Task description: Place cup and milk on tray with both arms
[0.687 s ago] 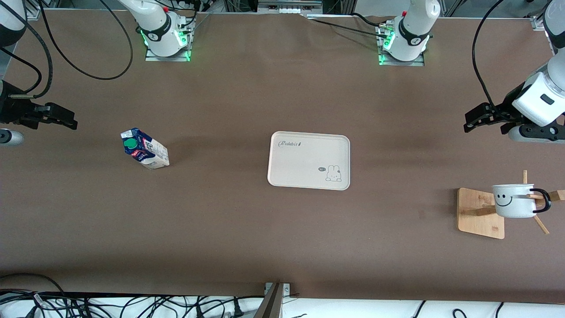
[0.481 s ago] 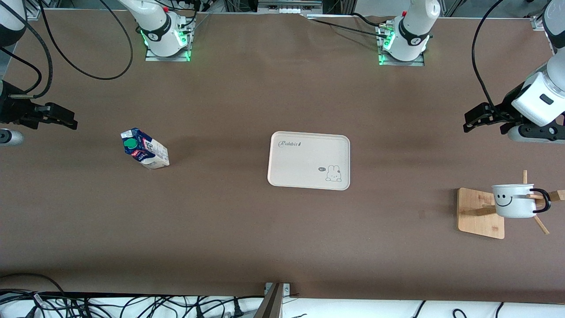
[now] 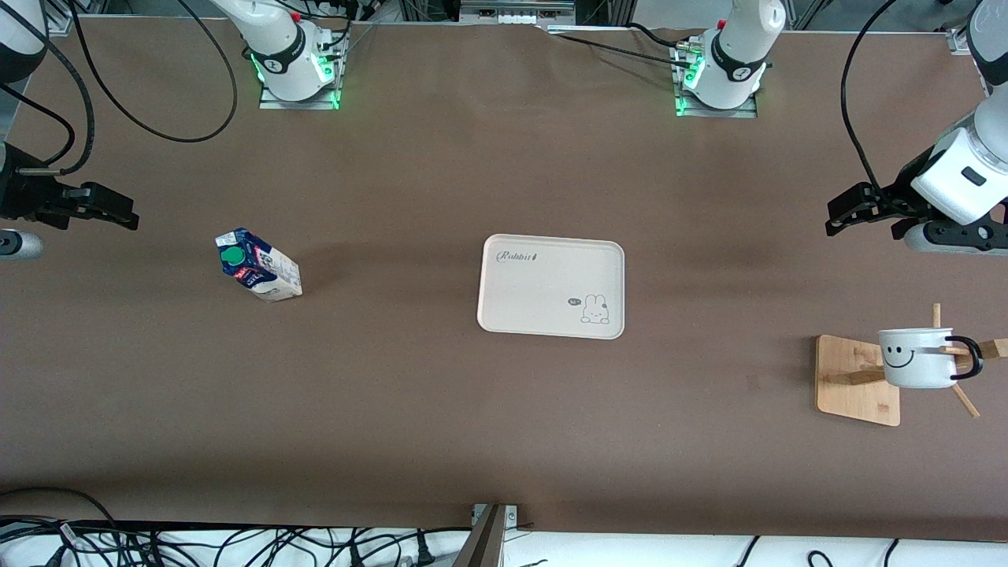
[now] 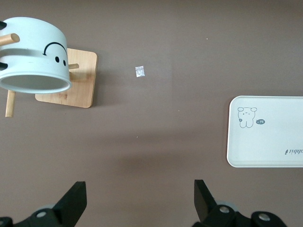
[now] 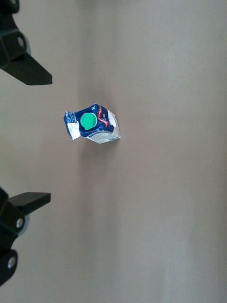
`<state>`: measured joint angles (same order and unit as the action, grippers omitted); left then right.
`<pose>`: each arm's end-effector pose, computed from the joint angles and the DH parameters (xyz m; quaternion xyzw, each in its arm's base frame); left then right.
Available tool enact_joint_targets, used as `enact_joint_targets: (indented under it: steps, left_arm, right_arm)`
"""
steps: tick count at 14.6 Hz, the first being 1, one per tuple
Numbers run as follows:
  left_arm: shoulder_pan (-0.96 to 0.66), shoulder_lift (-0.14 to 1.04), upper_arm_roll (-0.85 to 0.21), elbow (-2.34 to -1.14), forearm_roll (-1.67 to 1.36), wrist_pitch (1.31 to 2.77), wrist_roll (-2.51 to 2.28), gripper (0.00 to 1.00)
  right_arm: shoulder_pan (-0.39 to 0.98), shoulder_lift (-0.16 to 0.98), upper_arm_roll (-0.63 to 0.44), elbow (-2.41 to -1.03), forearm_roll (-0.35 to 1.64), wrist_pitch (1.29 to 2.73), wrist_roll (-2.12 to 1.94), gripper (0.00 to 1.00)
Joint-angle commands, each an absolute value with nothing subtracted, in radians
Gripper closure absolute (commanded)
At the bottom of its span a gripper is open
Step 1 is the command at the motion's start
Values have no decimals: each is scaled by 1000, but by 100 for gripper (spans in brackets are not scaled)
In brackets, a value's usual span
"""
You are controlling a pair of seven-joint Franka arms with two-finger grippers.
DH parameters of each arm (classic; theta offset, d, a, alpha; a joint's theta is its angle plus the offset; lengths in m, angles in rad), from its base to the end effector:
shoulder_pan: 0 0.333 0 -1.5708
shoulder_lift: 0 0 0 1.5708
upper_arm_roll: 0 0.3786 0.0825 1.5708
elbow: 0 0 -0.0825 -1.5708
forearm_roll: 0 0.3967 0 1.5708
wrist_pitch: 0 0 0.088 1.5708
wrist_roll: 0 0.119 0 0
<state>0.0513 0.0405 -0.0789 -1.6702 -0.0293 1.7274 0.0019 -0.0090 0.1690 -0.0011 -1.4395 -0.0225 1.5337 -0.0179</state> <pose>0.5918 -0.0184 0.6169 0.9998 -0.0125 0.0082 0.0162 0.6233 -0.0090 0.6346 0.9992 0.0039 -0.0375 0.0108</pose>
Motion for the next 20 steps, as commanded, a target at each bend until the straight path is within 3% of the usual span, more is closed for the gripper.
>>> enact_joint_targets:
  steps: [1, 11, 20]
  left_arm:
    - [52, 51, -84, -1638, -6, 1710, 8, 0]
    - [52, 51, -84, -1637, -6, 1710, 8, 0]
    - [45, 51, -87, -1634, -6, 1710, 6, 0]
  right_arm:
    - [-12, 181, 3, -1410, -20, 1509, -17, 0]
    - [-2, 186, 8, -1417, -15, 1520, 6, 0]
    - [81, 334, 11, -1416, -25, 1565, -12, 0]
